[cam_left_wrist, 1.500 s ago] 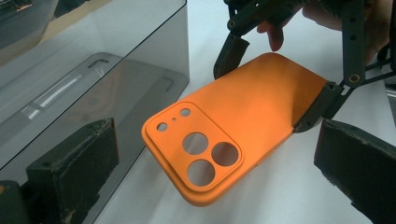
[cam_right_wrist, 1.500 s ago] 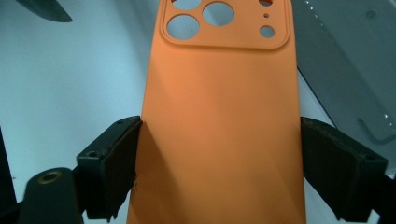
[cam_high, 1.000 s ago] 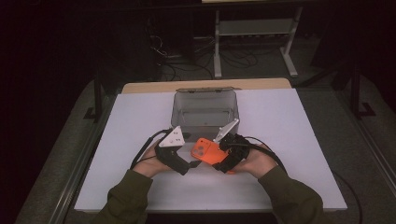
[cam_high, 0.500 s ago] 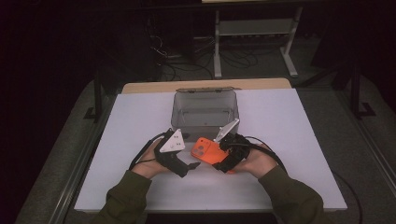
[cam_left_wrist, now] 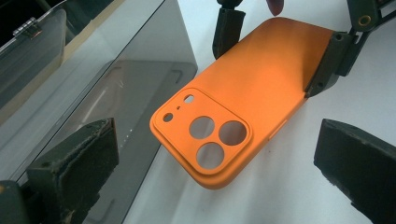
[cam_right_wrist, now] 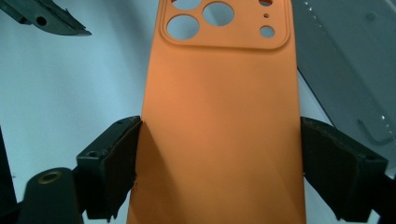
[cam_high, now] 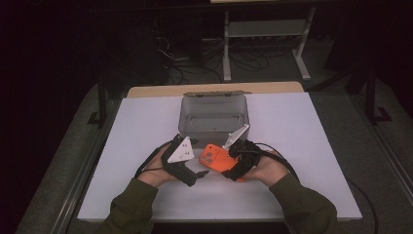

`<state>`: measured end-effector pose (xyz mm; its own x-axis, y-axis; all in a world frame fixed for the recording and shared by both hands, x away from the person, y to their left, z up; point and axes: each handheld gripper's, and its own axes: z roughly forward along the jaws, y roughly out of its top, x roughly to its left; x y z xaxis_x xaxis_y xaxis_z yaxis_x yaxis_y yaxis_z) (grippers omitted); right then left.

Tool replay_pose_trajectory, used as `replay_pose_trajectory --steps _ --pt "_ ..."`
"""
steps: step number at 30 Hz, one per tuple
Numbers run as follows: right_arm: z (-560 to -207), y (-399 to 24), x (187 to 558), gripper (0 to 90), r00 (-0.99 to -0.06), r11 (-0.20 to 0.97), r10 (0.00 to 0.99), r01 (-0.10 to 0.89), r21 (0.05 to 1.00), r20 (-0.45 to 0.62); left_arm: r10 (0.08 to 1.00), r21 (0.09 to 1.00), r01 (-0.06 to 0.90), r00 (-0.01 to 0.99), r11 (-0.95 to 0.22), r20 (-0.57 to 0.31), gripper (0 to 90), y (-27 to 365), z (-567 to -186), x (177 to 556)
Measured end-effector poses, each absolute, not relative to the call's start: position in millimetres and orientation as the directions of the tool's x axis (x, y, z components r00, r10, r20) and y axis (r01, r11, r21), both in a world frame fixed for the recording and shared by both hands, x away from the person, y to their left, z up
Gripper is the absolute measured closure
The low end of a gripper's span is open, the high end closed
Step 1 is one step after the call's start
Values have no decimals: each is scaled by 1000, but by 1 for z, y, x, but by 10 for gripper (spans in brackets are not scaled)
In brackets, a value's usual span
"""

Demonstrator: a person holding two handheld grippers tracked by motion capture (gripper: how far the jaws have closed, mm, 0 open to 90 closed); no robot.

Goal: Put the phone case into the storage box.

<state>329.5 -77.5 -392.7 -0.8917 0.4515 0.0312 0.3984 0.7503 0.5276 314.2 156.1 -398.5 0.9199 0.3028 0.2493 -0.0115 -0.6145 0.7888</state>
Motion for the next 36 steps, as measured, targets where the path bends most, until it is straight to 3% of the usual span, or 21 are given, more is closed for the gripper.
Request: replay_pose_trajectory --steps 36 --pt "-392 -80 331 155 -890 746 455 400 533 31 236 718 -141 886 -682 398 0 148 -401 305"
